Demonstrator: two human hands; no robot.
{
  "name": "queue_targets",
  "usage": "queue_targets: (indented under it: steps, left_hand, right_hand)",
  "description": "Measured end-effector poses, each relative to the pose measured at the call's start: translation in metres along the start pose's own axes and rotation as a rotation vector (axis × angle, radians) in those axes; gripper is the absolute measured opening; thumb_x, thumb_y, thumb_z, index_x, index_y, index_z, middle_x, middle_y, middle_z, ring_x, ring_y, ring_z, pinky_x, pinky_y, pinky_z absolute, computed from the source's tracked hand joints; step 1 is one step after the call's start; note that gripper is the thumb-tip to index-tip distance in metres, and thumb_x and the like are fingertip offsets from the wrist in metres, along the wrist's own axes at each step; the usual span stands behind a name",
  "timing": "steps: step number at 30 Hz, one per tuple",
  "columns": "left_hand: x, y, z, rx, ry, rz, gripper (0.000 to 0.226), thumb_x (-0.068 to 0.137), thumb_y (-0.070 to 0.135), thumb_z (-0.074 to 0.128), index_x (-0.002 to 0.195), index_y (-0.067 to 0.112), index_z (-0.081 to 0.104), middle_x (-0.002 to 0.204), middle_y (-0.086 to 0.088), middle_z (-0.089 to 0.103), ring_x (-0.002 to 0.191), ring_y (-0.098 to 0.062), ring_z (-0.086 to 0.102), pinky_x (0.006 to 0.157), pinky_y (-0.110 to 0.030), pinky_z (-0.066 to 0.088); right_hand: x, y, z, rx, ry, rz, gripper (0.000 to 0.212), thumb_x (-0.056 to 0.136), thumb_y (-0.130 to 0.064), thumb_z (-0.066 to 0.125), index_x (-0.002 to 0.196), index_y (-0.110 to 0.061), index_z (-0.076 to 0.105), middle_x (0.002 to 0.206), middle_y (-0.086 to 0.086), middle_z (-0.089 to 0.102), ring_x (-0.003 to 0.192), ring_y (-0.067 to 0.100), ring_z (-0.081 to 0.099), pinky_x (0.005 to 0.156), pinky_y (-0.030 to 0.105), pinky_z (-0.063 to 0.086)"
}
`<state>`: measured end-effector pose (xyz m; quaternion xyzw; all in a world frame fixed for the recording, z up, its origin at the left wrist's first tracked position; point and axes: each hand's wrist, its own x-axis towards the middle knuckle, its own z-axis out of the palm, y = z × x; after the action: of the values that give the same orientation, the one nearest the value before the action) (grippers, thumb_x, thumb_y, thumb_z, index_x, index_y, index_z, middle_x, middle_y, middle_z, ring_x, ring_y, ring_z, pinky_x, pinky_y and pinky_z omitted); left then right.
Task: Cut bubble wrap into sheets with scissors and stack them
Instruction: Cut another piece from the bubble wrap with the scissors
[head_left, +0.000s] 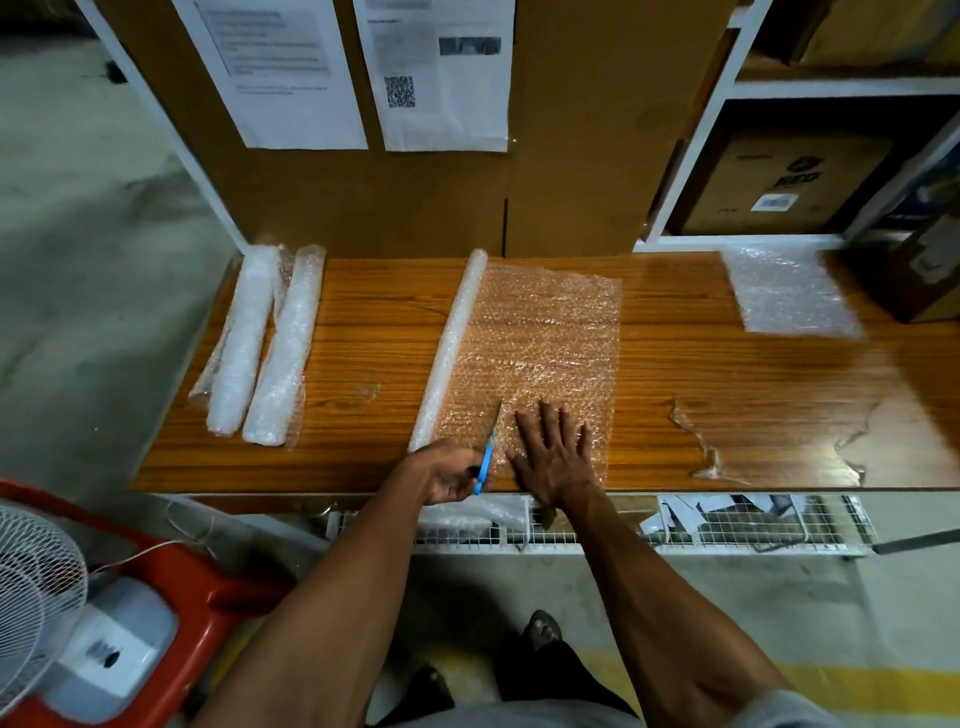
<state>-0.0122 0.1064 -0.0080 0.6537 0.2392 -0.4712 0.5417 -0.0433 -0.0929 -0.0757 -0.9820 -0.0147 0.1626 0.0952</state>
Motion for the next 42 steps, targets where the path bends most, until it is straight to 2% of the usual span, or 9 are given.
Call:
queue_targets:
  steps: [6,14,20,23,26,29,32,34,42]
  left_hand:
    - [0.0,0.012,0.006,-0.012,-0.037,0.033,0.015,0.108,0.019,0.053,0.104,0.012,0.066,0.096,-0.011,0.069,0.079,-0.015,0.068,0.045,-0.016,0.049]
    - [0.013,0.021,0.011,-0.02,0.013,0.076,0.023,0.105,0.012,0.056,0.121,-0.002,0.066,0.099,-0.017,0.071,0.067,-0.015,0.074,0.039,-0.013,0.044]
    - [0.018,0.022,0.012,-0.017,0.063,0.081,0.008,0.1,0.002,0.063,0.099,0.0,0.071,0.072,-0.008,0.075,0.064,-0.016,0.075,0.037,-0.011,0.042]
    - [0.021,0.023,0.012,-0.02,0.067,0.068,0.011,0.101,0.004,0.063,0.106,-0.003,0.07,0.072,-0.011,0.074,0.055,-0.012,0.072,0.037,-0.011,0.042]
    - [0.024,0.024,0.012,-0.03,0.05,0.059,0.021,0.103,0.007,0.061,0.118,-0.005,0.068,0.082,-0.015,0.073,0.055,-0.011,0.071,0.038,-0.012,0.043]
    - [0.026,0.025,0.009,-0.053,0.026,0.04,0.023,0.104,0.01,0.059,0.12,-0.002,0.069,0.088,-0.016,0.075,0.07,-0.015,0.075,0.039,-0.013,0.044]
    - [0.028,0.028,0.007,-0.039,-0.007,0.018,0.018,0.105,0.015,0.059,0.113,0.004,0.071,0.088,-0.014,0.076,0.077,-0.013,0.07,0.04,-0.014,0.043]
    - [0.028,0.031,0.009,-0.02,-0.031,0.007,0.016,0.104,0.02,0.062,0.103,0.007,0.071,0.087,-0.011,0.076,0.064,-0.009,0.069,0.041,-0.014,0.044]
    - [0.038,0.046,0.019,-0.001,-0.008,0.015,0.016,0.104,0.023,0.062,0.106,0.008,0.068,0.09,-0.009,0.075,0.069,-0.012,0.072,0.039,-0.014,0.043]
  right_hand:
    - [0.0,0.007,0.004,-0.029,0.013,-0.012,0.074,0.102,-0.075,0.008,0.163,-0.041,-0.018,0.168,0.005,-0.033,0.156,0.036,-0.026,0.124,0.065,-0.011]
    - [-0.004,0.005,0.002,-0.024,0.04,-0.01,0.074,0.102,-0.074,0.005,0.164,-0.04,-0.015,0.169,0.006,-0.03,0.157,0.035,-0.026,0.125,0.065,-0.011]
    - [-0.004,0.006,0.004,0.002,0.056,-0.013,0.073,0.102,-0.074,0.009,0.166,-0.041,-0.008,0.172,0.005,-0.024,0.158,0.035,-0.021,0.124,0.063,-0.013]
    - [0.002,0.005,-0.002,0.026,0.098,-0.025,0.069,0.102,-0.071,0.019,0.163,-0.039,0.019,0.175,0.008,0.004,0.16,0.04,0.005,0.125,0.065,0.003]
    - [0.012,0.009,-0.012,0.039,0.204,-0.029,0.055,0.104,-0.062,0.025,0.144,-0.028,0.039,0.155,0.01,0.033,0.141,0.039,0.037,0.117,0.058,0.028]
    - [0.021,0.022,-0.012,0.038,0.18,-0.006,0.064,0.107,-0.062,0.016,0.164,-0.033,0.018,0.175,0.008,0.003,0.16,0.039,0.005,0.128,0.059,0.006]
    - [0.027,0.035,-0.006,-0.027,0.115,-0.017,0.069,0.105,-0.068,0.004,0.166,-0.039,-0.009,0.172,0.003,-0.024,0.159,0.032,-0.019,0.127,0.06,-0.009]
    - [0.026,0.038,-0.007,-0.038,0.106,-0.01,0.07,0.103,-0.07,0.003,0.165,-0.039,-0.012,0.171,0.002,-0.026,0.159,0.03,-0.021,0.127,0.06,-0.01]
    - [0.025,0.04,-0.003,-0.034,0.165,-0.008,0.073,0.103,-0.07,0.006,0.167,-0.037,-0.004,0.175,0.003,-0.015,0.16,0.029,-0.016,0.127,0.059,-0.008]
